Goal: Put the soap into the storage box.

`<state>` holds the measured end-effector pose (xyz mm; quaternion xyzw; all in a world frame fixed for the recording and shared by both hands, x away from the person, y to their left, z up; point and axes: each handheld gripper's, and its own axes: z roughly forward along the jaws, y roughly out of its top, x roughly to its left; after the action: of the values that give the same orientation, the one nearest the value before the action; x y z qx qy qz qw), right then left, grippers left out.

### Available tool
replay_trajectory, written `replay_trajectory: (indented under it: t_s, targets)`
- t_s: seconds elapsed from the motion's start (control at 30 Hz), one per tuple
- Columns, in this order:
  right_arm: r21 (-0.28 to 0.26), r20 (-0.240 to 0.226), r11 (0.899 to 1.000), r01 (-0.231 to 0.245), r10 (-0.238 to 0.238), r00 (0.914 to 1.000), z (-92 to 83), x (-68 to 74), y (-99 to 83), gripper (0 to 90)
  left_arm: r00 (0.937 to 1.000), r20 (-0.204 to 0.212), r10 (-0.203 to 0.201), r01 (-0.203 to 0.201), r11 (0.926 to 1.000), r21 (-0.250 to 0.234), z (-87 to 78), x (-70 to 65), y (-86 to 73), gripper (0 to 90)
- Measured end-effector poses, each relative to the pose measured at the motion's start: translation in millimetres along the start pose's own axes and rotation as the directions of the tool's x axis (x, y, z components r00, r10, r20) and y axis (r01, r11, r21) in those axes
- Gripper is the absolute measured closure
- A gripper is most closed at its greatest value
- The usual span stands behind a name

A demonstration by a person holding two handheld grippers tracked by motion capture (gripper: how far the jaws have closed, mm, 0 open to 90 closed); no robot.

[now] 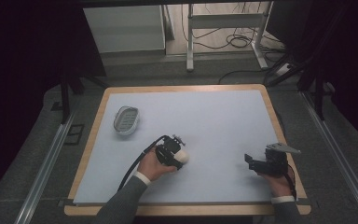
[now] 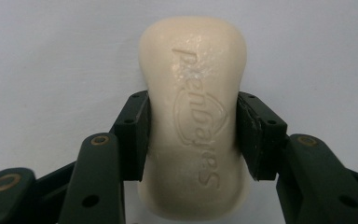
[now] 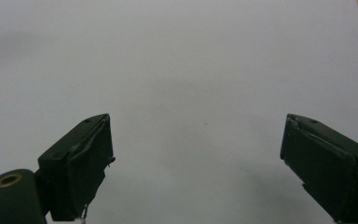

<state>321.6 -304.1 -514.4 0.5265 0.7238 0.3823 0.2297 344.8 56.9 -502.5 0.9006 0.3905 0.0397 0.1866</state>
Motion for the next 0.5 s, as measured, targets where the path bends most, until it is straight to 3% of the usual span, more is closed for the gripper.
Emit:
replay_trajectory:
  t_s: [0.5]
  targets:
    - [-0.009,-0.007,1.000,-0.013,0.013,0.9999,-1.1,-2.2,0.2,8.9,0.9998,0.007,-0.021,0.022,0.9980,-0.060,-23.3,15.7,-1.7,49.5]
